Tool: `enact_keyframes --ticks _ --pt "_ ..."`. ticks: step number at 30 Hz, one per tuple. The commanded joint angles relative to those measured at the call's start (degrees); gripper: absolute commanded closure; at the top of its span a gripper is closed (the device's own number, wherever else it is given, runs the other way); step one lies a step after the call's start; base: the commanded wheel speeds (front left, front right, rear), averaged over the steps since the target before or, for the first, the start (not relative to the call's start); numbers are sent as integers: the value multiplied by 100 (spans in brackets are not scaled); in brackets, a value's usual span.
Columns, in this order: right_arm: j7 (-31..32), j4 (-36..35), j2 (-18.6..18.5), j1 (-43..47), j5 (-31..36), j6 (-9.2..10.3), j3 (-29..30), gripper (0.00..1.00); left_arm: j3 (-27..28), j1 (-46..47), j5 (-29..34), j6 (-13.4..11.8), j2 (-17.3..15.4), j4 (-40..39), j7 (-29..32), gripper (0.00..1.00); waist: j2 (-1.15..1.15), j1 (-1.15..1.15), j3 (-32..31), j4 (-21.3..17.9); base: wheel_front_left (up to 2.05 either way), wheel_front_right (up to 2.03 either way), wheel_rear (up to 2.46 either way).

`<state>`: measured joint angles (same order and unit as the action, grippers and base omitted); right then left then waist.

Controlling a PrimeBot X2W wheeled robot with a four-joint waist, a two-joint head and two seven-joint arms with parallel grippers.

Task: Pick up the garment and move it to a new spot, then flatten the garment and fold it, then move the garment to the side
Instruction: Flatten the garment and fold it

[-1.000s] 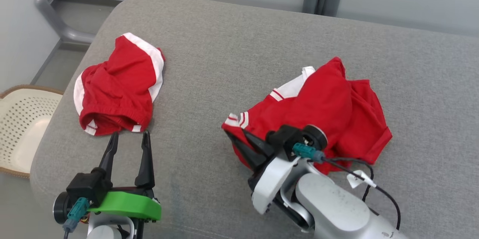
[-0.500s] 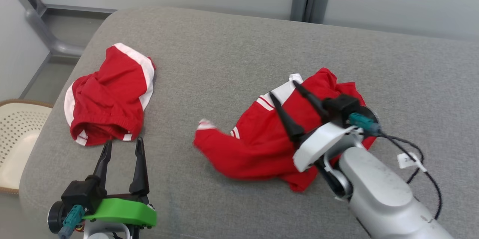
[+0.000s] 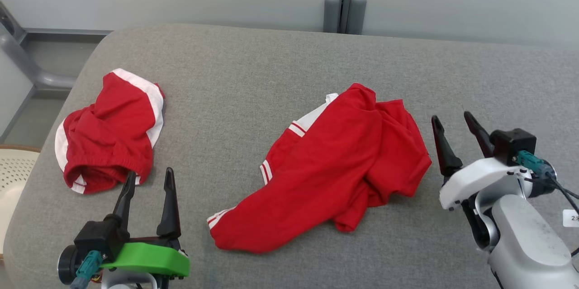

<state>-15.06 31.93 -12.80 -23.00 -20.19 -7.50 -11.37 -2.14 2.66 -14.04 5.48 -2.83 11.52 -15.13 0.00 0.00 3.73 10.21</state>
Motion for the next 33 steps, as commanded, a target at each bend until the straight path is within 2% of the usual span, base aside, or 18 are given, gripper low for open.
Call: enact_keyframes --ticks 1,7,18,19,21,26,33 --pt "-17 164 36 28 90 2 8 0 -7 -18 27 11 -11 -9 -3 0 0 0 39 41 0 0 0" --pt "-17 1020 126 -234 215 3 -95 0 -52 76 0 13 -12 -24 -3 0 0 0 189 180 0 0 0" --pt "-17 2541 455 -612 52 3 -302 0 -137 194 -73 -36 -11 47 -3 0 0 0 323 369 0 0 0" --pt "-16 2635 497 -593 -5 3 -337 11 -137 184 -79 -40 -11 46 -3 0 0 0 311 367 0 0 0" --pt "-4 2695 564 -575 -119 1 -394 100 -121 141 -85 -56 -11 49 -3 0 0 0 280 343 0 0 0" --pt "-9 2489 507 -542 -274 3 -439 100 -95 53 -116 -65 -11 48 -3 0 0 0 195 181 0 0 0" --pt "-10 1661 22 -425 -174 3 112 100 -67 58 -76 -68 -11 16 -3 0 0 0 149 -76 0 0 0"
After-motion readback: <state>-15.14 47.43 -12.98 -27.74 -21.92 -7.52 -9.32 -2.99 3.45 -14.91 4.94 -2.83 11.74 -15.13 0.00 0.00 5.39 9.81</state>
